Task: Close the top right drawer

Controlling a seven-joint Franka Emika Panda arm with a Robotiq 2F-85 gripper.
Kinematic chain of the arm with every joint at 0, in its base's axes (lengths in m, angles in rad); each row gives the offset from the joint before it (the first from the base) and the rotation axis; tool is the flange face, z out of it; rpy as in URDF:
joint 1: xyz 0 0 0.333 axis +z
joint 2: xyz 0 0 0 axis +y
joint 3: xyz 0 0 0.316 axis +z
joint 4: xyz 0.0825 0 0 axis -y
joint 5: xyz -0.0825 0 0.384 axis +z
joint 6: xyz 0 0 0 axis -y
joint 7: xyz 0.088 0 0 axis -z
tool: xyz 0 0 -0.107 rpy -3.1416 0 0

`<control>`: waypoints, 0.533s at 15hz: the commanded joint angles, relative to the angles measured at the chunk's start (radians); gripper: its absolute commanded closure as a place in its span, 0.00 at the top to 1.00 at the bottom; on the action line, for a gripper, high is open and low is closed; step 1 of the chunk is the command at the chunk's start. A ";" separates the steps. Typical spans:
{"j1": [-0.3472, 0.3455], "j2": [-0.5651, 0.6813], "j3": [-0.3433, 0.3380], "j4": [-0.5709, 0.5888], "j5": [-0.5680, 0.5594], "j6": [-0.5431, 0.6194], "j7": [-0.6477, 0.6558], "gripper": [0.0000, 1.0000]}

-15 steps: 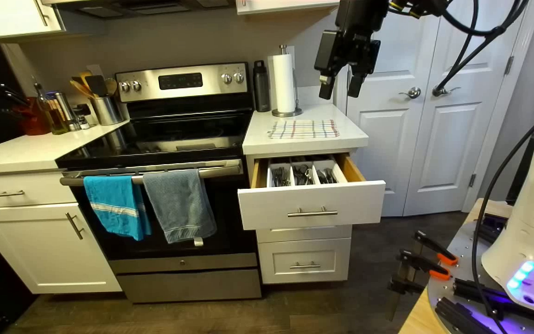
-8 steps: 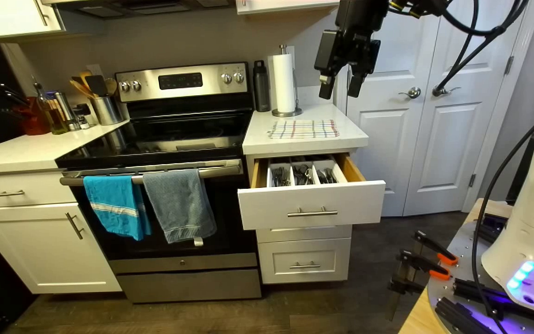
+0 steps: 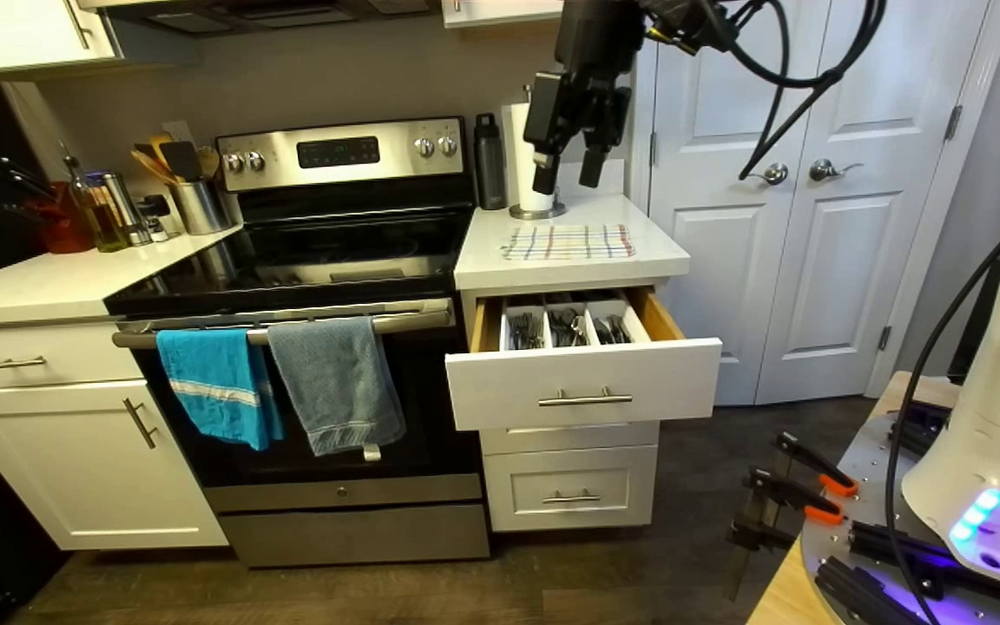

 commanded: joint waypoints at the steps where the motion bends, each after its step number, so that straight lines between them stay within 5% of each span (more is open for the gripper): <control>1: 0.026 0.244 0.004 0.214 -0.079 -0.024 -0.108 1.00; 8: 0.044 0.586 -0.013 0.541 -0.223 -0.108 -0.371 1.00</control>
